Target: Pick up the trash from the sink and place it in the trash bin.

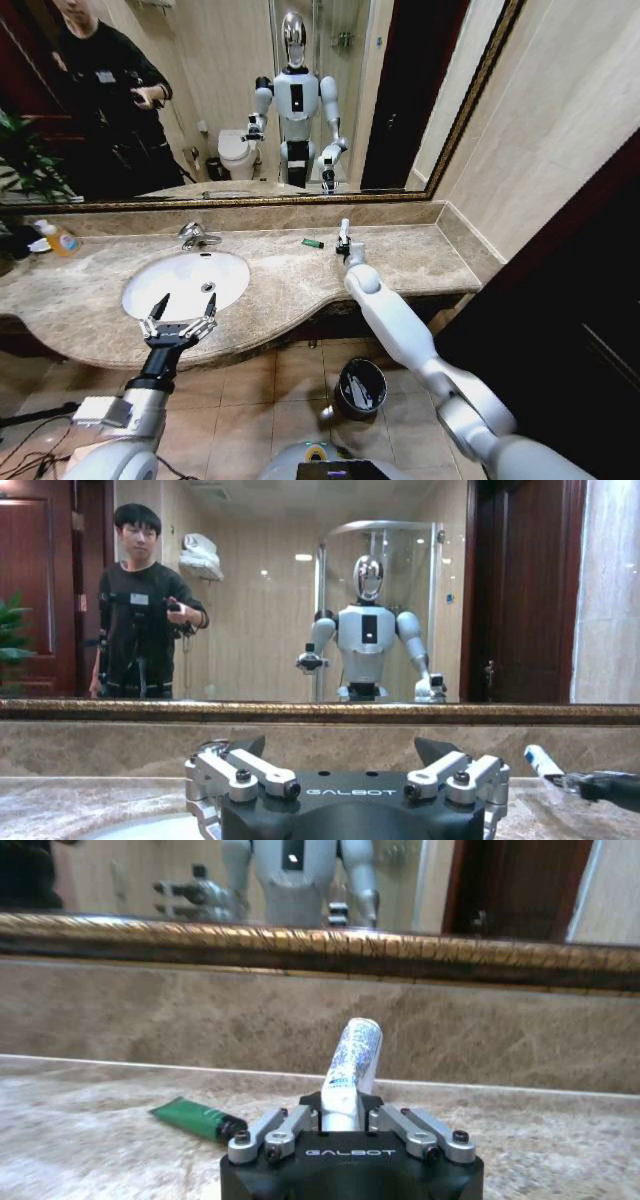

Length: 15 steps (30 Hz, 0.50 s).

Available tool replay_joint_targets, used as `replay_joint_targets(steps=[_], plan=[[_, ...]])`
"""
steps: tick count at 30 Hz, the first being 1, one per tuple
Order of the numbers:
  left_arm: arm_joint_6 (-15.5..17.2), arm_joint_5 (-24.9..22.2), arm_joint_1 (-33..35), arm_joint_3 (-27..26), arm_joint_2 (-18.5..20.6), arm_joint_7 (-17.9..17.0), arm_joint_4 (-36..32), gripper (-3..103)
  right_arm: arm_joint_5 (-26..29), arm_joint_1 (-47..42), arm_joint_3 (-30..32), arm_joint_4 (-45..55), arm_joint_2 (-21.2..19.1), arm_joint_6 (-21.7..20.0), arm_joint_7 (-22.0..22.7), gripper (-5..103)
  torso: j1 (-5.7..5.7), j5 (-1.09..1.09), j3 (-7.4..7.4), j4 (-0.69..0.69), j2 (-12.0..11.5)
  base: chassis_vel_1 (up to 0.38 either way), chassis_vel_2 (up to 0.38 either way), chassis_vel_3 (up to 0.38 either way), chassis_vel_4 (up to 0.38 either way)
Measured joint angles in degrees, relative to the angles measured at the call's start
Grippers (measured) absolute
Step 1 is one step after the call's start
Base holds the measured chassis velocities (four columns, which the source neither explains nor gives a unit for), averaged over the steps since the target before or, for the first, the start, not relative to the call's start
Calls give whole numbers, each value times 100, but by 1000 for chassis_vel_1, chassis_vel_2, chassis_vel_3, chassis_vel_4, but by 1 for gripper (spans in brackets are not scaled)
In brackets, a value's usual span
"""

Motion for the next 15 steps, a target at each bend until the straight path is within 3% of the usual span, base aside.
replay_joint_targets(steps=[4, 7, 9, 12, 13, 15], plan=[[0, 0, 0, -1, -1, -5, 0, 100, 65, -512, 71, 772, -386, 125, -294, 21, 0, -1, -1, 1, 0, 0, 0, 0, 0], [0, 0, 0, -1, 0, -1, 0, 100, 72, -1386, 418, 1571, -729, 296, -745, 21, 0, 0, -1, 0, 0, 0, 0, 0, 0], [0, 0, 0, -1, 0, -5, 0, 100, 72, -1502, 467, 1646, -755, 324, -798, 21, 0, -1, -1, 0, 0, 0, 0, 0, 0], [0, 0, 0, 0, 0, -2, 0, 100, 15, -2386, 936, 2163, -940, 638, -1370, 21, -2, 0, -1, -1, 0, 0, 0, 0, 0], [0, 0, 0, 0, 0, -2, 0, 100, 15, -2386, 936, 2163, -940, 638, -1370, 21, -2, 0, -1, -1, 0, 0, 0, 0, 0], [0, 0, 0, 0, 0, -4, 0, 100, 6, -2685, 1152, 2236, -992, 952, -1776, 21, -2, 0, -1, 0, 1, 0, 0, 0, 0]])
